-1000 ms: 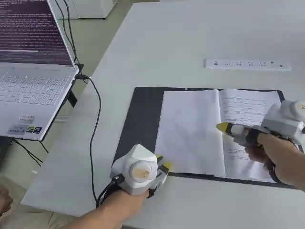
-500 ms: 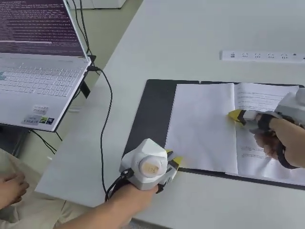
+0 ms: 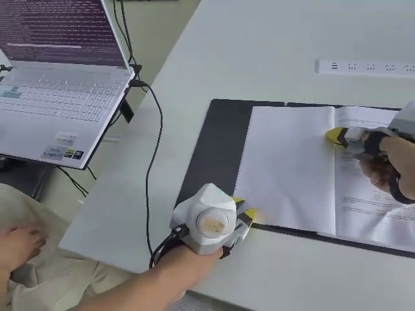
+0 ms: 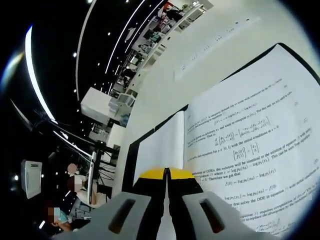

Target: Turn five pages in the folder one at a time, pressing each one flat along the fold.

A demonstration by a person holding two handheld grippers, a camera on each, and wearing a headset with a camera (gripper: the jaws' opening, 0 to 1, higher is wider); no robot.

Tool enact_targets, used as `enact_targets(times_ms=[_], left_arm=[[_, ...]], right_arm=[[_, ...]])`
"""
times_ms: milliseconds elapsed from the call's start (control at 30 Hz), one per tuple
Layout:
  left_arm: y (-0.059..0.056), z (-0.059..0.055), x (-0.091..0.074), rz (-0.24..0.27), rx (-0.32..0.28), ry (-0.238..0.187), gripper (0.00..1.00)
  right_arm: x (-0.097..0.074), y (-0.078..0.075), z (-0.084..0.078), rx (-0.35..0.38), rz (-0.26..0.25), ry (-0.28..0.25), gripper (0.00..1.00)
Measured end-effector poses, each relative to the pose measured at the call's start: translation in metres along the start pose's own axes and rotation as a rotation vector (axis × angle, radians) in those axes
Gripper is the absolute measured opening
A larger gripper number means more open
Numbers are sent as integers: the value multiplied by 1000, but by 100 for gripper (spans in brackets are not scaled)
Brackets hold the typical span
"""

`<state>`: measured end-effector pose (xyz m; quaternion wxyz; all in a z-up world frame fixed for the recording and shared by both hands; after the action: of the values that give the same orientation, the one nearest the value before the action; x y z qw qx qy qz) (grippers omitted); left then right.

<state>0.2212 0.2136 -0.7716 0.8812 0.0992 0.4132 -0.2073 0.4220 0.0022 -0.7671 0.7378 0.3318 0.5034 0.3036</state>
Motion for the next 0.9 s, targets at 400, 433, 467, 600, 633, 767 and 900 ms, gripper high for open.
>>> enact_targets(times_ms=[400, 433, 467, 600, 633, 767, 900], left_arm=[[0, 0, 0, 0, 2, 2, 14], [0, 0, 0, 0, 3, 3, 14], [0, 0, 0, 0, 0, 2, 14], [0, 0, 0, 0, -1, 1, 14], [0, 0, 0, 1, 0, 1, 14], [0, 0, 1, 1, 1, 2, 14], [0, 0, 2, 0, 3, 2, 14]], right_arm=[[8, -4, 14, 44, 9, -30, 0], [9, -4, 15, 49, 11, -34, 0], [10, -3, 16, 53, 11, -39, 0], [14, -3, 24, 64, 5, -59, 0], [15, -2, 25, 66, 3, -65, 0], [18, -3, 35, 74, -4, -93, 0], [21, -5, 43, 82, -8, -105, 0]])
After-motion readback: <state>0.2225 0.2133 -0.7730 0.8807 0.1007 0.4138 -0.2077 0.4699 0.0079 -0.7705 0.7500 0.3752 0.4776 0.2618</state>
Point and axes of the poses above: the centre of the closed fingertips' face, and the gripper's own axes: x roughly forward along the fingers, y roughly to its left, z roughly out of its top, the point moved 8 cm from there along -x, roughly backward along the fingers, and after that the axes turned 14 degrees about y, right-handed, at the moved point
